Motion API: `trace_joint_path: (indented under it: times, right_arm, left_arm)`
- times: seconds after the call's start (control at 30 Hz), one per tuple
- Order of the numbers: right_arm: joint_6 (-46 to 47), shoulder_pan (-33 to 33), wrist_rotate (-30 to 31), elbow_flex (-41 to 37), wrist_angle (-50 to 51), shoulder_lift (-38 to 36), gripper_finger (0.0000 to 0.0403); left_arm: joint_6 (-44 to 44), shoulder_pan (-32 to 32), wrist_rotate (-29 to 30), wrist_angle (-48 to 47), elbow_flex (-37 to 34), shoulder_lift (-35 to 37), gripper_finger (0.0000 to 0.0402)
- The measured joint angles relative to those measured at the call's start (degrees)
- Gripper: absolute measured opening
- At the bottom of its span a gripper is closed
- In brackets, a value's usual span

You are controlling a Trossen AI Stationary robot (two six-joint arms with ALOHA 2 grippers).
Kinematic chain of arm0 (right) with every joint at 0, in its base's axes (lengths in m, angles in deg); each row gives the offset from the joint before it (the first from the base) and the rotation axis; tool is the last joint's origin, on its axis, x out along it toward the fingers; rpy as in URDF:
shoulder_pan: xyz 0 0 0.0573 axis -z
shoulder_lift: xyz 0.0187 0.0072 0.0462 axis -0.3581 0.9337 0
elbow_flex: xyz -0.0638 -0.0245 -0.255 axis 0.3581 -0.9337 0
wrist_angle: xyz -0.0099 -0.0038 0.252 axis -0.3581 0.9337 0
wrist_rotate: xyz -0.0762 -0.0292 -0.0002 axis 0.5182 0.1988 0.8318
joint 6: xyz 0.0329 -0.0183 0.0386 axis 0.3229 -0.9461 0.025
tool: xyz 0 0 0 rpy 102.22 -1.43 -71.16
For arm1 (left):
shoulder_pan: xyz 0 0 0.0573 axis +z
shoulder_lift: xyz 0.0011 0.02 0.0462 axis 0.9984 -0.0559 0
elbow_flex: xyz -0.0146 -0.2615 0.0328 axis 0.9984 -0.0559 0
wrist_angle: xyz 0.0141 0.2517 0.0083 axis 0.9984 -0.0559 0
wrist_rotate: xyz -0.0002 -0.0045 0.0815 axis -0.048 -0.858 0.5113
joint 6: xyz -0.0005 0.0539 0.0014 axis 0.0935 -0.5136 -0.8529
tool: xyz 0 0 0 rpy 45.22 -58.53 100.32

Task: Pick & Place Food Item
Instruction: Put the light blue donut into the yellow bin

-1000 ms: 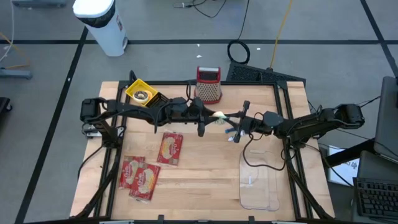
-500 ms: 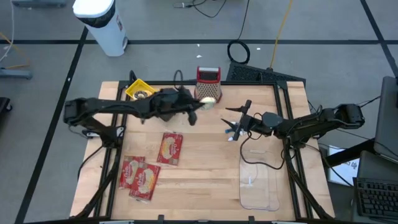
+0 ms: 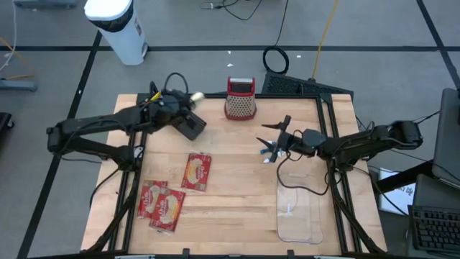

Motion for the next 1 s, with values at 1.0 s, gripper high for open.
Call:
trace_joint_path:
  times: [1.0]
  right_arm:
    - [2.83, 0.59, -0.35, -0.02, 9.43, -8.19, 0.0224]
  left_arm:
    - [5.36, 32.64, 2.84, -8.59, -15.32, -1.38, 0.0006]
